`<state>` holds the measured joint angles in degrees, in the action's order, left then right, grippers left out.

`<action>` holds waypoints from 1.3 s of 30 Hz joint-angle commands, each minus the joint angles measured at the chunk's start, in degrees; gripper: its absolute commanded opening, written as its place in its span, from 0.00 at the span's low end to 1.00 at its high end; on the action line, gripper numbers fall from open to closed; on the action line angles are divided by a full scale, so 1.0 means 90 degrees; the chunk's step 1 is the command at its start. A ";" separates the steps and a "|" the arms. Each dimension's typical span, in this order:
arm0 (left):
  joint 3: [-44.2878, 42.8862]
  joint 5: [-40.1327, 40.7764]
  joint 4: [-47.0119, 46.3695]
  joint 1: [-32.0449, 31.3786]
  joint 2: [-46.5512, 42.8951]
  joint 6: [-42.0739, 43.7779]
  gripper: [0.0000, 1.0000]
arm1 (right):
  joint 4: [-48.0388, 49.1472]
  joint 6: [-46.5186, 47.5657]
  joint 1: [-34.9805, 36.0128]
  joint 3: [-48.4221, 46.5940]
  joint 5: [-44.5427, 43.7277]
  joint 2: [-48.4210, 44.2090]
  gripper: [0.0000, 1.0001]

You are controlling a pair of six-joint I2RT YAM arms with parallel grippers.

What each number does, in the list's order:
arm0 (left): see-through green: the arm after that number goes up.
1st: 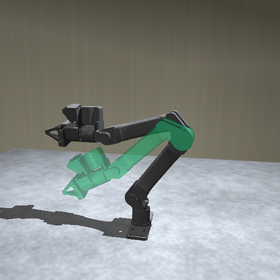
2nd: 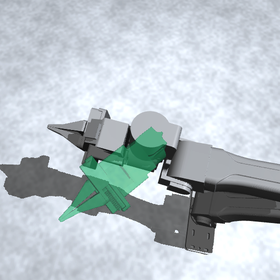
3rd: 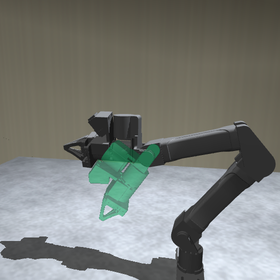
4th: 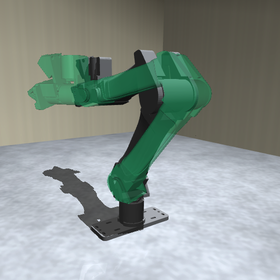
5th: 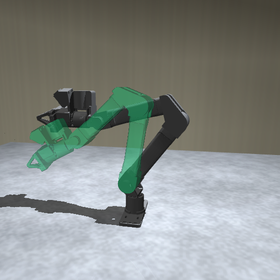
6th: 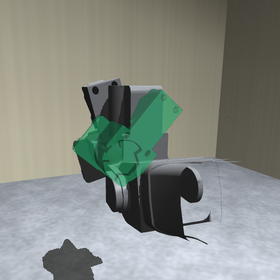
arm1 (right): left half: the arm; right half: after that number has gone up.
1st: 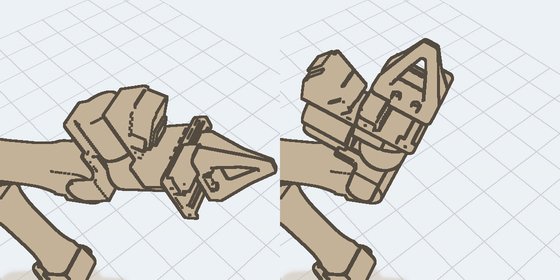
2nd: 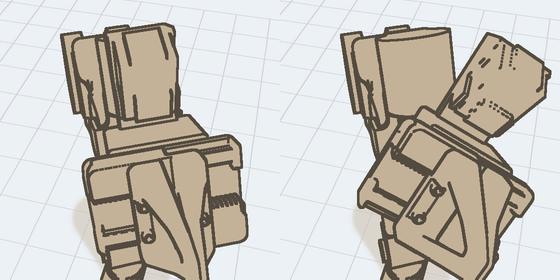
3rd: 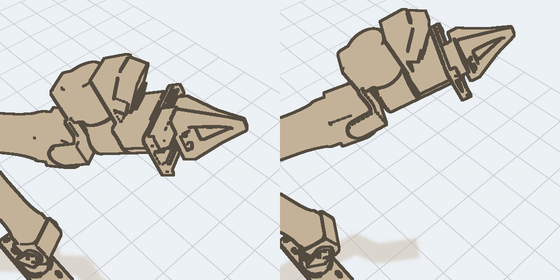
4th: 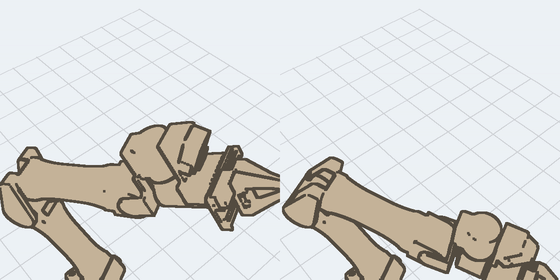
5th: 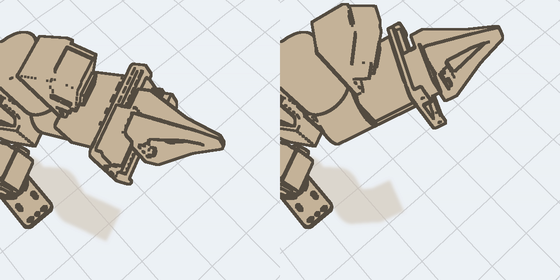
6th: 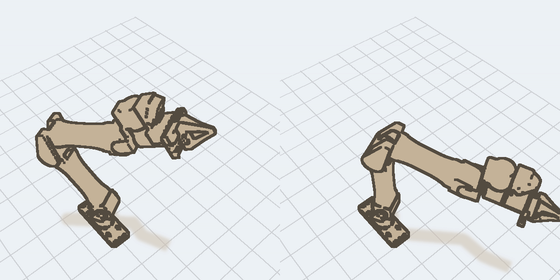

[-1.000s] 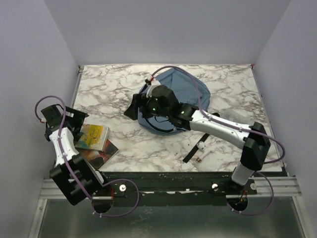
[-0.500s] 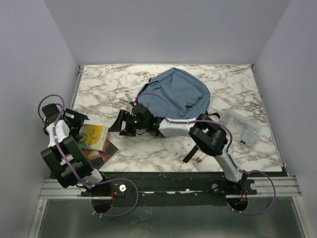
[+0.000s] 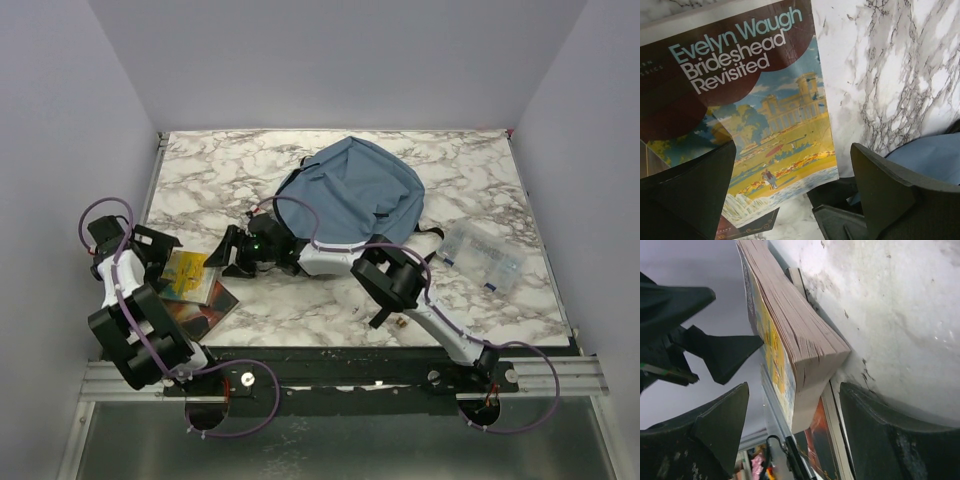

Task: Pack the student bag
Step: Pick up the book from the center of the board.

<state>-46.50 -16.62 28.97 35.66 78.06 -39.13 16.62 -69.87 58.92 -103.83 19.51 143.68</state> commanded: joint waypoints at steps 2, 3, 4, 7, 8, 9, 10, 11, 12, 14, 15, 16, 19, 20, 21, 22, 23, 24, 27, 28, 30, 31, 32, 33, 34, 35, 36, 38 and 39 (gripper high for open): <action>0.0364 0.0336 -0.0080 -0.0007 -0.0381 -0.0100 0.98 | -0.0227 -0.0700 0.0084 -0.0458 0.0063 0.0715 0.73; 0.0372 0.0325 -0.0094 -0.0005 -0.0366 -0.0114 0.98 | -0.0319 -0.0843 0.0104 -0.0552 0.0070 0.0811 0.73; 0.0353 0.0289 -0.0094 -0.0003 -0.0346 -0.0105 0.98 | -0.0422 -0.0914 0.0114 -0.0682 0.0103 0.0924 0.72; 0.0336 0.0191 -0.0104 -0.0005 -0.0314 -0.0157 0.98 | -0.0421 -0.1209 0.0112 -0.0808 0.0035 0.1112 0.72; 0.0342 0.0160 -0.0112 -0.0011 -0.0322 -0.0178 0.98 | -0.0382 -0.1258 0.0108 -0.0846 -0.0019 0.1158 0.71; 0.0357 0.0158 -0.0130 -0.0028 -0.0349 -0.0197 0.98 | -0.0387 -0.1286 0.0111 -0.0921 -0.0065 0.1203 0.70; 0.0376 0.0154 -0.0156 -0.0054 -0.0376 -0.0207 0.98 | -0.0382 -0.1322 0.0111 -0.1017 -0.0083 0.1244 0.68; 0.0391 0.0148 -0.0176 -0.0092 -0.0425 -0.0235 0.98 | -0.0368 -0.1360 0.0109 -0.1109 -0.0094 0.1292 0.65; 0.0391 0.0148 -0.0190 -0.0144 -0.0493 -0.0259 0.98 | -0.0363 -0.1377 0.0107 -0.1178 -0.0096 0.1331 0.59; 0.0305 0.0139 -0.0187 -0.0229 -0.0686 -0.0217 0.98 | -0.0329 -0.1356 0.0083 -0.1296 -0.0119 0.1388 0.48; 0.0223 0.0178 -0.0145 -0.0315 -0.0834 -0.0111 0.98 | -0.0264 -0.1341 0.0059 -0.1304 -0.0093 0.1389 0.42; 0.0136 0.0346 -0.0056 -0.0501 -0.1073 0.0058 0.98 | -0.0182 -0.1300 0.0023 -0.1299 -0.0089 0.1349 0.36; -0.0038 0.1038 -0.0077 -0.1259 -0.1846 0.0389 0.98 | 0.0031 -0.0906 -0.0103 -0.1116 -0.0038 0.1116 0.18; -0.0103 0.1250 -0.0095 -0.1485 -0.2095 0.0503 0.98 | 0.0111 -0.0783 -0.0169 -0.0985 0.0037 0.0970 0.14; -0.0137 0.1364 -0.0128 -0.1706 -0.2277 0.0668 0.98 | 0.0254 -0.0663 -0.0247 -0.0809 0.0128 0.0810 0.10; -0.0160 0.1358 -0.0200 -0.1836 -0.2486 0.0816 0.98 | 0.0486 -0.0585 -0.0315 -0.0558 0.0274 0.0581 0.07; -0.0183 0.1298 -0.0258 -0.1984 -0.2632 0.0968 0.98 | 0.0666 -0.0485 -0.0408 -0.0319 0.0407 0.0368 0.03; -0.0194 0.1252 -0.0293 -0.2108 -0.2746 0.1070 0.98 | 0.0774 -0.0348 -0.0485 -0.0072 0.0538 0.0080 0.01; -0.0185 0.0886 -0.0591 -0.2484 -0.2984 0.1407 0.98 | 0.0572 0.0479 -0.0743 0.0492 0.0712 -0.0898 0.01; -0.0175 0.0658 -0.0698 -0.2553 -0.3038 0.1487 0.97 | 0.0365 0.0809 -0.0827 0.0627 0.0779 -0.1198 0.01; -0.0120 0.0214 -0.0974 -0.2646 -0.3160 0.1569 0.97 | -0.0176 0.1524 -0.1021 0.0887 0.0880 -0.1874 0.01; -0.0100 -0.0060 -0.1089 -0.2656 -0.3217 0.1591 0.96 | -0.0511 0.1869 -0.1160 0.1012 0.0974 -0.2240 0.01; -0.0088 -0.0295 -0.1165 -0.2670 -0.3256 0.1611 0.96 | -0.0778 0.2130 -0.1335 0.1115 0.1106 -0.2511 0.01; -0.0087 -0.0548 -0.1253 -0.2693 -0.3272 0.1639 0.96 | -0.1080 0.2325 -0.1497 0.1238 0.1345 -0.2813 0.01; -0.0105 -0.0745 -0.1287 -0.2716 -0.3282 0.1653 0.96 | -0.1379 0.2528 -0.1740 0.1339 0.1568 -0.3101 0.00; -0.0124 -0.0997 -0.1299 -0.2722 -0.3291 0.1653 0.96 | -0.1587 0.2652 -0.1953 0.1521 0.1839 -0.3345 0.00; -0.0132 -0.1260 -0.1325 -0.2736 -0.3292 0.1617 0.96 | -0.1774 0.2767 -0.2218 0.1697 0.2082 -0.3649 0.01; -0.0127 -0.1794 -0.1441 -0.2744 -0.3301 0.1464 0.97 | -0.2167 0.3054 -0.2693 0.2093 0.2674 -0.4157 0.01; -0.0101 -0.2084 -0.1525 -0.2751 -0.3303 0.1350 0.97 | -0.2321 0.3173 -0.2891 0.2270 0.2847 -0.4406 0.00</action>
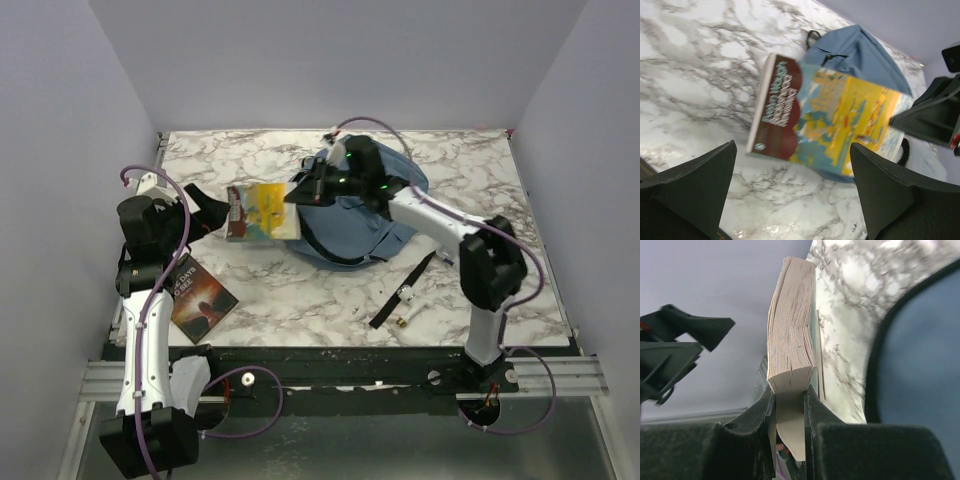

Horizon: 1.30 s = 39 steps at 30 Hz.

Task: Pack the student bag
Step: Pick up the book from the center of the board.

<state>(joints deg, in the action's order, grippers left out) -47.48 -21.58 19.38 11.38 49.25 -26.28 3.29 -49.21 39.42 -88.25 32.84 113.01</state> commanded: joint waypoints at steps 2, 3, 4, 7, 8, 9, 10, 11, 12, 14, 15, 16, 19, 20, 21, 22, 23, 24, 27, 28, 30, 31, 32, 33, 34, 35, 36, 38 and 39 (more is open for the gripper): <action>0.0077 -0.2227 -0.0727 -0.0063 -0.0041 -0.0328 0.98 | -0.0997 0.1018 -0.1143 0.0930 0.1659 -0.1568 0.00; 0.0103 -0.2582 -0.0871 -0.0079 0.0031 -0.0458 0.98 | -0.0986 0.1017 -0.1279 0.1137 0.1826 -0.1777 0.00; 0.0144 -0.2920 -0.0984 -0.0100 0.0114 -0.0621 0.98 | -0.0955 0.0983 -0.1412 0.1287 0.2040 -0.1981 0.00; 0.0228 -0.3760 -0.1395 -0.0214 0.0390 -0.1025 0.98 | -0.0676 0.0779 -0.1597 0.1694 0.2665 -0.2458 0.00; 0.0254 -0.4012 -0.1508 -0.0286 0.0474 -0.1127 0.98 | -0.0483 0.0659 -0.1630 0.1841 0.2823 -0.2628 0.00; 0.0261 -0.4164 -0.1585 -0.0398 0.0533 -0.1174 0.98 | -0.0228 0.0520 -0.1648 0.1981 0.2963 -0.2761 0.01; 0.0274 -0.4325 -0.1656 -0.0495 0.0606 -0.1207 0.98 | 0.0096 0.0301 -0.1689 0.2157 0.3080 -0.2915 0.00; 0.0292 -0.4447 -0.1713 -0.0629 0.0657 -0.1225 0.98 | 0.0375 0.0086 -0.1744 0.2280 0.3241 -0.3040 0.01; 0.0304 -0.4578 -0.1760 -0.0733 0.0704 -0.1230 0.98 | 0.0670 -0.0148 -0.1791 0.2398 0.3364 -0.3122 0.01; 0.0338 -0.4722 -0.1810 -0.0902 0.0690 -0.1213 0.98 | 0.1070 -0.0509 -0.1871 0.2505 0.3603 -0.3280 0.00; 0.0385 -0.4749 -0.1811 -0.0938 0.0618 -0.1178 0.98 | 0.1187 -0.0608 -0.1896 0.2520 0.3705 -0.3367 0.01; 0.0441 -0.4750 -0.1811 -0.0951 0.0515 -0.1150 0.98 | 0.1256 -0.0695 -0.1920 0.2520 0.3758 -0.3426 0.01; 0.0633 -0.4721 -0.1821 -0.0952 0.0065 -0.1130 0.98 | 0.1735 -0.1148 -0.1985 0.2539 0.4001 -0.3622 0.01; 0.0677 -0.4716 -0.1821 -0.0952 -0.0052 -0.1172 0.98 | 0.2076 -0.1393 -0.1988 0.2574 0.4088 -0.3683 0.00; 0.0742 -0.4679 -0.1817 -0.0952 -0.0211 -0.1229 0.98 | 0.2499 -0.1711 -0.1987 0.2629 0.4158 -0.3722 0.00; 0.0797 -0.4633 -0.1833 -0.0960 -0.0342 -0.1305 0.98 | 0.2824 -0.1949 -0.1992 0.2650 0.4213 -0.3738 0.01; 0.0852 -0.4578 -0.1857 -0.0975 -0.0507 -0.1390 0.98 | 0.3162 -0.2204 -0.1987 0.2653 0.4300 -0.3739 0.01; 0.0893 -0.4474 -0.1865 -0.0981 -0.0643 -0.1491 0.98 | 0.3472 -0.2446 -0.1992 0.2668 0.4361 -0.3738 0.01; 0.1005 -0.4601 -0.2370 -0.1023 -0.0895 -0.1994 0.98 | 0.4803 -0.3415 -0.1987 0.2785 0.4501 -0.3686 0.01; 0.1067 -0.4773 -0.2830 -0.1051 -0.0874 -0.2367 0.98 | 0.5406 -0.3777 -0.1987 0.2831 0.4553 -0.3623 0.01; 0.1154 -0.5162 -0.3895 -0.1210 -0.0744 -0.3171 0.98 | 0.6379 -0.4513 -0.1992 0.2898 0.4654 -0.3477 0.01; 0.1140 -0.5321 -0.4270 -0.1337 -0.0658 -0.3521 0.98 | 0.6791 -0.4885 -0.1987 0.2931 0.4676 -0.3388 0.01; 0.1079 -0.5417 -0.4543 -0.1563 -0.0563 -0.3720 0.98 | 0.7258 -0.5241 -0.1988 0.2970 0.4672 -0.3312 0.01; 0.0983 -0.5496 -0.4642 -0.1710 -0.0485 -0.3827 0.97 | 0.7647 -0.5526 -0.1996 0.3005 0.4667 -0.3213 0.01; 0.0902 -0.5543 -0.4687 -0.1896 -0.0436 -0.3860 0.92 | 0.8040 -0.5811 -0.1988 0.3044 0.4645 -0.3132 0.00; 0.0822 -0.5559 -0.4710 -0.2033 -0.0408 -0.3874 0.86 | 0.8259 -0.5972 -0.1987 0.3073 0.4620 -0.3049 0.01; 0.0781 -0.5535 -0.4736 -0.2149 -0.0404 -0.3904 0.77 | 0.8384 -0.6069 -0.1987 0.3104 0.4574 -0.2999 0.01; 0.0731 -0.5452 -0.4802 -0.2272 -0.0453 -0.4000 0.66 | 0.8379 -0.6066 -0.1992 0.3143 0.4495 -0.2948 0.01; 0.0706 -0.5427 -0.4818 -0.2314 -0.0502 -0.4006 0.61 | 0.8214 -0.5964 -0.1988 0.3155 0.4471 -0.2953 0.01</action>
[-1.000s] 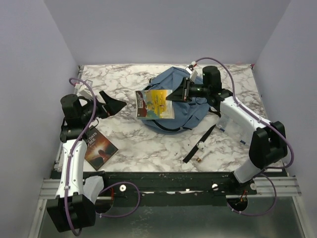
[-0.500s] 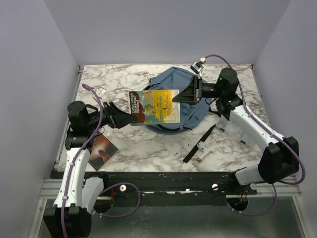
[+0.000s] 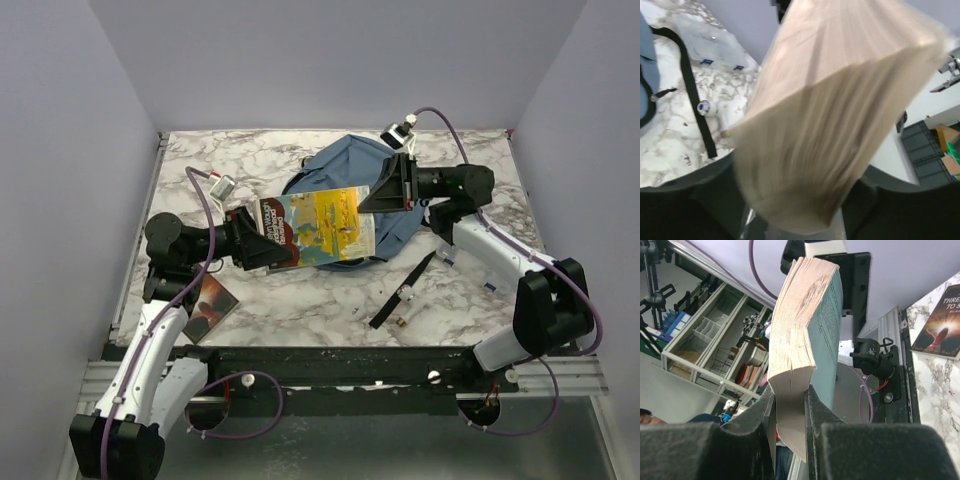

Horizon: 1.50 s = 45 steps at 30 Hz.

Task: Pack the student bag
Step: Pick up the book from the center of the board, then place the book in the student bag.

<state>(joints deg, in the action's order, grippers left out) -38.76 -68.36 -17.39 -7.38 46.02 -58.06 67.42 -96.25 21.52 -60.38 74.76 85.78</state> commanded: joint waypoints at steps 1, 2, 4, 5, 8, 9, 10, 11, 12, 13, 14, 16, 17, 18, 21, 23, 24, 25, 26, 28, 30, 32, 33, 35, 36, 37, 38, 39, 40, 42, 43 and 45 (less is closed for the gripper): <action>-0.0289 -0.0189 -0.0744 -0.0254 -0.0173 -0.0472 0.54 | 0.0786 -0.0490 -0.0006 0.0050 -0.0209 0.0040 0.01; -0.0299 -0.0088 -0.0744 -0.0255 -0.0230 -0.0496 0.48 | 0.0176 -0.0039 -0.0006 0.0049 -0.0238 -0.0008 0.01; -0.0265 0.0156 -0.0754 -0.0255 -0.0332 -0.0519 0.36 | -0.1650 0.1303 0.0000 -0.0043 -0.0380 -0.0215 0.01; -0.0248 0.0279 -0.0754 -0.0256 -0.0371 -0.0548 0.32 | -0.2848 0.2153 0.0002 -0.0188 -0.0520 -0.0327 0.00; -0.0136 0.0691 -0.0721 -0.0255 -0.0474 -0.0503 0.08 | -0.7461 0.5239 0.0001 -0.1219 -0.1774 -0.0333 0.15; -0.0099 0.0849 -0.0648 -0.0255 -0.0489 -0.0448 0.03 | -0.8287 0.5616 -0.0011 -0.1464 -0.2165 -0.0265 0.24; -0.0094 0.1003 -0.0406 -0.0246 -0.0492 -0.0333 0.00 | -0.8708 0.5918 -0.0017 -0.1587 -0.2528 -0.0187 0.31; -0.0159 0.1283 0.0024 -0.0238 -0.0490 -0.0126 0.00 | -0.9093 0.6134 -0.0030 -0.1689 -0.2816 -0.0118 0.41; -0.0306 0.1656 0.0932 -0.0226 -0.0503 0.0338 0.00 | -0.9367 0.6357 -0.0029 -0.1738 -0.3208 -0.0077 0.48; -0.0571 0.2297 0.2087 -0.0230 -0.0534 0.0835 0.00 | -0.9670 0.6530 -0.0029 -0.1767 -0.3668 -0.0059 0.54; -0.0826 0.3018 0.3064 -0.0225 -0.0552 0.1373 0.00 | -0.9881 0.6733 -0.0028 -0.1768 -0.4165 -0.0075 0.58; -0.1381 0.4726 0.4831 -0.0225 -0.0544 0.1979 0.00 | -1.0179 0.7213 -0.0028 -0.1700 -0.4971 -0.0125 0.65; -0.1601 0.5586 0.5471 -0.0225 -0.0558 0.2180 0.00 | -1.0224 0.7460 0.0002 -0.1594 -0.5393 -0.0177 0.68; -0.1720 0.6319 0.5899 -0.0225 -0.0585 0.2255 0.00 | -1.0186 0.7655 0.0037 -0.1443 -0.5672 -0.0229 0.70; -0.1771 0.7521 0.6474 -0.0216 -0.0854 0.2311 0.00 | -1.0254 0.8392 0.0412 -0.1299 -0.6766 -0.0233 0.74; -0.1678 0.7975 0.6511 -0.0213 -0.1051 0.2247 0.00 | -1.0332 0.8827 0.0913 -0.1312 -0.7523 -0.0111 0.76; -0.1625 0.8085 0.6512 -0.0212 -0.1126 0.2191 0.00 | -1.0351 0.9001 0.1225 -0.1333 -0.7843 -0.0005 0.76; -0.1597 0.8193 0.6517 -0.0206 -0.1176 0.2154 0.00 | -1.0363 0.9176 0.1504 -0.1375 -0.8227 0.0103 0.76; -0.1577 0.8232 0.6524 -0.0206 -0.1204 0.2113 0.00 | -1.0393 0.9313 0.1845 -0.1445 -0.8608 0.0273 0.77; -0.1555 0.8254 0.6582 -0.0208 -0.1251 0.2055 0.00 | -1.0440 0.9495 0.2380 -0.1685 -0.9263 0.0640 0.77; -0.1489 0.8316 0.6609 -0.0206 -0.1311 0.2004 0.00 | -1.0360 0.9614 0.2824 -0.1949 -0.9773 0.1064 0.77; -0.1419 0.8425 0.6628 -0.0206 -0.1382 0.1980 0.00 | -1.0413 0.9692 0.3087 -0.2444 -1.0079 0.1574 0.78; -0.1400 0.8458 0.6639 -0.0208 -0.1406 0.1993 0.00 | -1.0480 0.9705 0.3186 -0.2688 -1.0190 0.1873 0.78; -0.1367 0.8474 0.6634 -0.0206 -0.1403 0.2026 0.00 | -1.0617 0.9717 0.3307 -0.3268 -1.0274 0.2400 0.78; -0.1351 0.8447 0.6639 -0.0206 -0.1396 0.2043 0.00 | -1.0704 0.9703 0.3361 -0.3583 -1.0339 0.2621 0.78; -0.1326 0.8410 0.6653 -0.0206 -0.1393 0.2052 0.00 | -1.0774 0.9707 0.3415 -0.3848 -1.0330 0.2863 0.78; -0.1297 0.8370 0.6663 -0.0206 -0.1396 0.2047 0.00 | -1.0840 0.9716 0.3462 -0.4133 -1.0318 0.3041 0.78; -0.1275 0.8321 0.6682 -0.0208 -0.1402 0.2024 0.00 | -1.0847 0.9721 0.3519 -0.4337 -1.0318 0.3202 0.78; -0.1262 0.8266 0.6700 -0.0206 -0.1411 0.2005 0.00 | -1.0828 0.9727 0.3561 -0.4527 -1.0339 0.3347 0.78; -0.1211 0.8178 0.6698 -0.0211 -0.1443 0.1946 0.00 | -1.0827 0.9691 0.3600 -0.4837 -1.0520 0.3598 0.78; -0.1201 0.8176 0.6698 -0.0206 -0.1443 0.1933 0.00 | -1.0934 0.9727 0.3591 -0.5059 -1.0596 0.3727 0.78; -0.1227 0.8172 0.6698 -0.0206 -0.1436 0.1930 0.00 | -1.1181 0.9810 0.3595 -0.5452 -1.0701 0.4046 0.78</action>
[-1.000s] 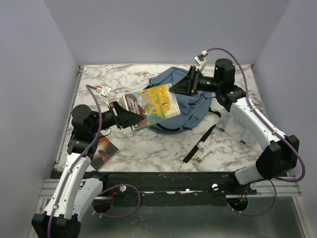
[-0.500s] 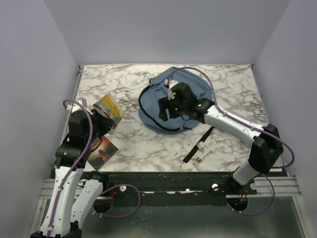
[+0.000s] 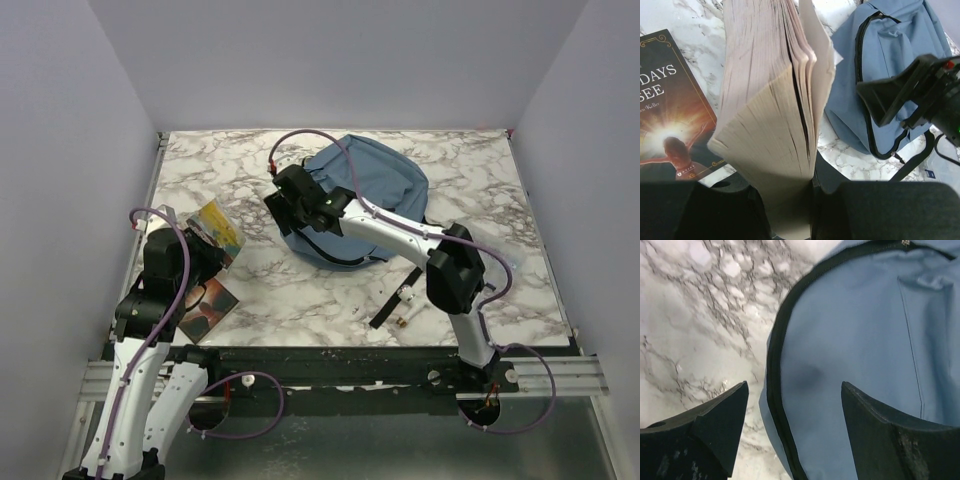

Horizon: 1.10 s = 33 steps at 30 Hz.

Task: Pack the student bag
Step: Place the book in the student bag.

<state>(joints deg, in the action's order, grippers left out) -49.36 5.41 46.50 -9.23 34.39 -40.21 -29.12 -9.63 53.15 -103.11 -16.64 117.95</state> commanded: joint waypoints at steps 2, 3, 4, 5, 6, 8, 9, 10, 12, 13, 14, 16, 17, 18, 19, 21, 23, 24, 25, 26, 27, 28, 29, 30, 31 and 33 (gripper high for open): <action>-0.0071 -0.0035 -0.0410 0.0000 -0.0121 -0.0054 0.00 | -0.0525 0.0290 0.0076 -0.0871 -0.0597 0.0710 0.78; -0.0081 -0.0049 -0.0402 0.0001 -0.0106 -0.0045 0.00 | -0.0548 0.0340 0.0080 -0.0920 -0.0609 0.0774 0.78; -0.0083 -0.0077 -0.0401 0.0001 -0.0100 -0.0035 0.00 | -0.0593 0.0395 0.0076 -0.0975 -0.0612 0.0851 0.77; -0.0077 -0.0109 -0.0401 0.0000 -0.0090 -0.0035 0.00 | -0.0620 0.0411 0.0081 -0.1018 -0.0663 0.0898 0.77; -0.0065 -0.0129 -0.0401 0.0001 -0.0090 -0.0035 0.00 | -0.0644 0.0408 0.0076 -0.1038 -0.0755 0.0926 0.77; -0.0019 -0.0162 -0.0418 0.0001 -0.0097 -0.0061 0.00 | -0.0668 0.0456 0.0075 -0.1034 -0.0940 0.0946 0.76; 0.0010 -0.0162 -0.0430 0.0001 -0.0096 -0.0075 0.00 | -0.0723 0.0462 0.0076 -0.1068 -0.1073 0.0964 0.76; 0.0017 -0.0169 -0.0454 -0.0003 -0.0071 -0.0082 0.00 | -0.0807 0.0472 0.0075 -0.1131 -0.1240 0.0987 0.75; -0.0028 -0.0223 -0.0468 0.0000 -0.0010 -0.0060 0.00 | -0.1005 0.0443 0.0082 -0.1219 -0.1565 0.0973 0.74; -0.0046 -0.0256 -0.0487 -0.0001 0.0019 -0.0040 0.00 | -0.1031 0.0457 0.0077 -0.1158 -0.1684 0.0893 0.73; -0.0052 -0.0274 -0.0506 0.0001 0.0043 -0.0027 0.00 | -0.1023 0.0488 0.0075 -0.1046 -0.1757 0.0817 0.72; -0.0044 -0.0305 -0.0538 -0.0005 0.0104 -0.0016 0.00 | -0.1081 0.0476 0.0074 -0.0826 -0.1909 0.0640 0.71; -0.0035 -0.0340 -0.0561 -0.0001 0.0127 -0.0024 0.00 | -0.1121 0.0455 0.0072 -0.0728 -0.1971 0.0556 0.70; -0.0028 -0.0394 -0.0576 -0.0002 0.0149 -0.0027 0.00 | -0.1148 0.0454 0.0072 -0.0607 -0.2008 0.0468 0.69; -0.0023 -0.0451 -0.0595 0.0001 0.0191 -0.0044 0.00 | -0.1154 0.0455 0.0072 -0.0490 -0.2036 0.0392 0.68; -0.0023 -0.0532 -0.0634 0.0000 0.0238 -0.0083 0.00 | -0.1092 0.0469 0.0072 -0.0268 -0.2040 0.0251 0.63; -0.0069 -0.0590 -0.0669 0.0001 0.0304 -0.0085 0.00 | -0.1068 0.0470 0.0072 -0.0156 -0.2040 0.0192 0.58; -0.0095 -0.0598 -0.0682 0.0001 0.0335 -0.0077 0.00 | -0.1080 0.0443 0.0072 -0.0137 -0.2035 0.0179 0.56; -0.0115 -0.0593 -0.0702 0.0001 0.0365 -0.0065 0.00 | -0.1090 0.0428 0.0073 -0.0114 -0.2030 0.0175 0.53; -0.0120 -0.0594 -0.0718 0.0001 0.0389 -0.0049 0.00 | -0.1097 0.0430 0.0072 -0.0092 -0.2042 0.0164 0.50; -0.0130 -0.0594 -0.0723 -0.0001 0.0421 -0.0045 0.00 | -0.1142 0.0412 0.0072 -0.0089 -0.2061 0.0156 0.45; -0.0126 -0.0763 -0.0732 0.0001 0.0447 -0.0052 0.00 | -0.1192 0.0379 0.0072 -0.0104 -0.2085 0.0146 0.40; -0.0112 -0.0842 -0.0740 0.0000 0.0469 -0.0077 0.00 | -0.1237 0.0351 0.0072 -0.0099 -0.2089 0.0114 0.36; -0.0094 -0.0914 -0.0760 0.0001 0.0497 -0.0123 0.00 | -0.1264 0.0345 0.0072 -0.0099 -0.2060 0.0076 0.31; -0.0073 -0.1030 -0.0791 0.0001 0.0520 -0.0162 0.00 | -0.1292 0.0340 0.0072 -0.0106 -0.2039 0.0023 0.28; -0.0071 -0.1282 -0.0884 0.0001 0.0603 -0.0219 0.00 | -0.1357 0.0347 0.0072 -0.0175 -0.2023 -0.0075 0.19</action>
<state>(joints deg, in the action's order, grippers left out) -49.04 -0.43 45.63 -9.23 39.51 -40.84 -38.74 -5.96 53.63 -104.81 -32.80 121.12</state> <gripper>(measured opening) 0.269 0.251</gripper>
